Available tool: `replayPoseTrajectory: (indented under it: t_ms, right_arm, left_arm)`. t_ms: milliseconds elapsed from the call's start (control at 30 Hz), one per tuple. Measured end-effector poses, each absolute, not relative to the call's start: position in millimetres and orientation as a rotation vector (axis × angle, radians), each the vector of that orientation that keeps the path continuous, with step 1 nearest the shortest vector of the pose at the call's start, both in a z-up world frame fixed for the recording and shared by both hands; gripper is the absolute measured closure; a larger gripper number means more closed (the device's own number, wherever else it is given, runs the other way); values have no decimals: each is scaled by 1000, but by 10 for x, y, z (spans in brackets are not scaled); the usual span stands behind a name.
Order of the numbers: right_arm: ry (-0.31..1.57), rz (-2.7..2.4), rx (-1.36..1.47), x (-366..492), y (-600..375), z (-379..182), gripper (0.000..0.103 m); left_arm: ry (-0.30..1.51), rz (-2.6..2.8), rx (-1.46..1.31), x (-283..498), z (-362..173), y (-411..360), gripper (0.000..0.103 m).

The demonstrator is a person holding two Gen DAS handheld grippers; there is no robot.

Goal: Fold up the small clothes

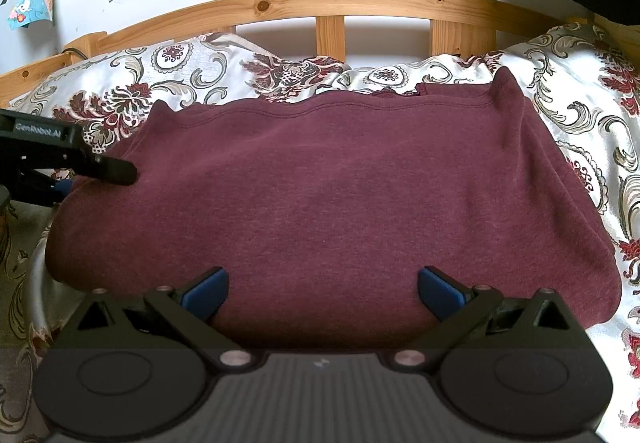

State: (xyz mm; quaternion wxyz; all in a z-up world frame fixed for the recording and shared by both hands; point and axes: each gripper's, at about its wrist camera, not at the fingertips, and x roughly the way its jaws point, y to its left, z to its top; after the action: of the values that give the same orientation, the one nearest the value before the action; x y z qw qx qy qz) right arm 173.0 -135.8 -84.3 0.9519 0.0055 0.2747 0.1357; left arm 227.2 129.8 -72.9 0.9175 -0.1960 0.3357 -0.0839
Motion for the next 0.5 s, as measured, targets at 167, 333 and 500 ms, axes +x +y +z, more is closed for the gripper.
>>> replayPoseTrajectory:
  t_ms: [167, 333, 500]
  right_arm:
    - [558, 293, 1, 1681, -1376, -761, 0]
    - [527, 302, 50, 1566, -1603, -640, 0]
    - [499, 278, 105, 1469, -1880, -589, 0]
  left_arm:
    - [701, -168, -412, 2266, -721, 1297, 76]
    - [679, -158, -446, 2237, -667, 1297, 81]
    - [675, -115, -439, 2252, -400, 1101, 83]
